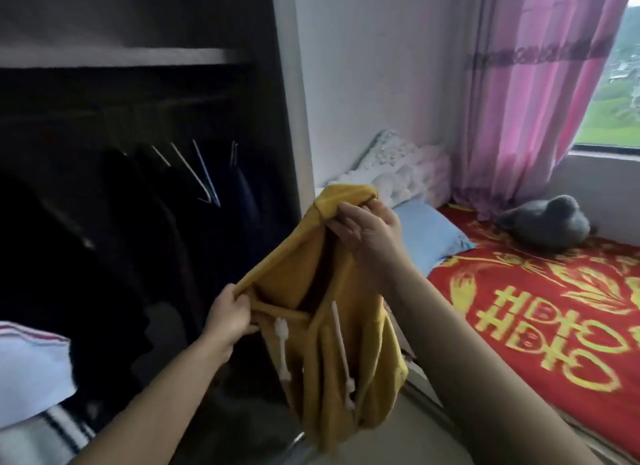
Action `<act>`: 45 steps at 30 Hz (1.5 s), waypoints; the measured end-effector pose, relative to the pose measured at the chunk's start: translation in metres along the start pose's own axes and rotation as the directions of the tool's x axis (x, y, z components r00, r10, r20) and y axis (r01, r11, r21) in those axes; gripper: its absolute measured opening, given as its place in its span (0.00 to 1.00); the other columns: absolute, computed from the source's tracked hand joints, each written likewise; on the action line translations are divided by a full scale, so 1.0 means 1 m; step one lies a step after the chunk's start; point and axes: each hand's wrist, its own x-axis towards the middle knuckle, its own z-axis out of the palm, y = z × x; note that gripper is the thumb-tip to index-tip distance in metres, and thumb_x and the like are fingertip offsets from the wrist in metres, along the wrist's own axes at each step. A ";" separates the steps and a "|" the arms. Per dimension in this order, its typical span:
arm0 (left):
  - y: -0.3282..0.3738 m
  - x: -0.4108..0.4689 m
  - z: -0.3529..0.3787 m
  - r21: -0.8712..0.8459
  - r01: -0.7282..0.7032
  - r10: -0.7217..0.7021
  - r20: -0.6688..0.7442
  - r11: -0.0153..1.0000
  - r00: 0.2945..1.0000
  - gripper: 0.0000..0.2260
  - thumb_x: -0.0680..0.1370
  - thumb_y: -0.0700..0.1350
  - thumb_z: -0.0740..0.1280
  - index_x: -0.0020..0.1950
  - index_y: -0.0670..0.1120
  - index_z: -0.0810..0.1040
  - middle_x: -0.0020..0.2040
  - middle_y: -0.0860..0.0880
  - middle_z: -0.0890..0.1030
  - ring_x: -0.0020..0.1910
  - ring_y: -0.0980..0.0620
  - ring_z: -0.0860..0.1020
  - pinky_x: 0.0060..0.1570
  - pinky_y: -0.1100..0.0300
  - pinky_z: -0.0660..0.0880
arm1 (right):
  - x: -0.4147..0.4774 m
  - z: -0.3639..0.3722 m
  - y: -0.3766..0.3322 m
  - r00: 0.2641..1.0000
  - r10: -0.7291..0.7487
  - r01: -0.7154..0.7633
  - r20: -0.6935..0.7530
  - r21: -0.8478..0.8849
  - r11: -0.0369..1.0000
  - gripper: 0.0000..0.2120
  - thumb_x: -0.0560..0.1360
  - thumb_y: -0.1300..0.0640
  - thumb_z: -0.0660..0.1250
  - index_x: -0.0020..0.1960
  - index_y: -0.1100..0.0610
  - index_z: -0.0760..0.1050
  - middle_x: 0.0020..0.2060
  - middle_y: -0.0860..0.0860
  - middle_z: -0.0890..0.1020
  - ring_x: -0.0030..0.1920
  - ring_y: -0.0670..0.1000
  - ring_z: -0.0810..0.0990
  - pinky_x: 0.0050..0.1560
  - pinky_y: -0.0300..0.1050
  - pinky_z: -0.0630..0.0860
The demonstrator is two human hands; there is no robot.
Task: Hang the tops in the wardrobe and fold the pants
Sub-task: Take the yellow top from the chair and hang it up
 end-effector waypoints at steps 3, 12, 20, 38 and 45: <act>-0.017 0.010 -0.037 -0.115 0.067 -0.082 -0.133 0.991 0.988 0.04 0.81 0.41 0.63 0.55 0.43 0.72 0.53 0.42 0.80 0.50 0.46 0.81 0.52 0.49 0.81 | 0.014 0.034 0.020 0.992 0.085 -0.088 0.090 0.031 0.996 0.10 0.77 0.60 0.69 0.57 0.61 0.75 0.50 0.56 0.82 0.57 0.57 0.83 0.60 0.53 0.79; -0.059 0.067 -0.098 -0.350 0.187 -0.310 -0.339 0.918 0.888 0.11 0.83 0.52 0.59 0.55 0.46 0.75 0.51 0.42 0.81 0.50 0.42 0.81 0.51 0.45 0.80 | 0.051 0.144 0.071 0.912 0.043 -0.034 0.407 -0.029 0.999 0.14 0.80 0.62 0.65 0.65 0.63 0.71 0.57 0.59 0.82 0.59 0.57 0.82 0.61 0.55 0.79; -0.016 0.131 -0.177 -0.012 -0.208 0.187 -0.396 0.978 0.899 0.11 0.83 0.46 0.54 0.49 0.49 0.75 0.42 0.50 0.79 0.43 0.48 0.79 0.42 0.53 0.75 | 0.133 0.194 0.141 0.984 0.068 0.062 0.166 -0.671 0.739 0.14 0.80 0.47 0.66 0.50 0.59 0.80 0.36 0.54 0.84 0.39 0.54 0.84 0.40 0.48 0.84; -0.014 0.197 -0.231 0.147 -0.313 0.346 -0.431 0.938 0.833 0.12 0.83 0.45 0.56 0.41 0.46 0.72 0.33 0.48 0.73 0.27 0.59 0.71 0.31 0.61 0.69 | 0.305 0.234 0.218 0.998 -0.033 0.059 0.050 -0.859 0.509 0.20 0.81 0.45 0.60 0.60 0.60 0.78 0.47 0.53 0.83 0.47 0.54 0.80 0.48 0.50 0.74; -0.010 0.203 -0.234 0.109 -0.256 0.276 -0.472 0.961 0.837 0.14 0.82 0.45 0.56 0.39 0.43 0.72 0.33 0.45 0.74 0.31 0.50 0.74 0.33 0.55 0.70 | 0.290 0.242 0.219 0.955 -0.283 0.240 0.086 -0.785 0.571 0.15 0.84 0.47 0.55 0.59 0.54 0.75 0.45 0.49 0.81 0.45 0.48 0.78 0.47 0.48 0.72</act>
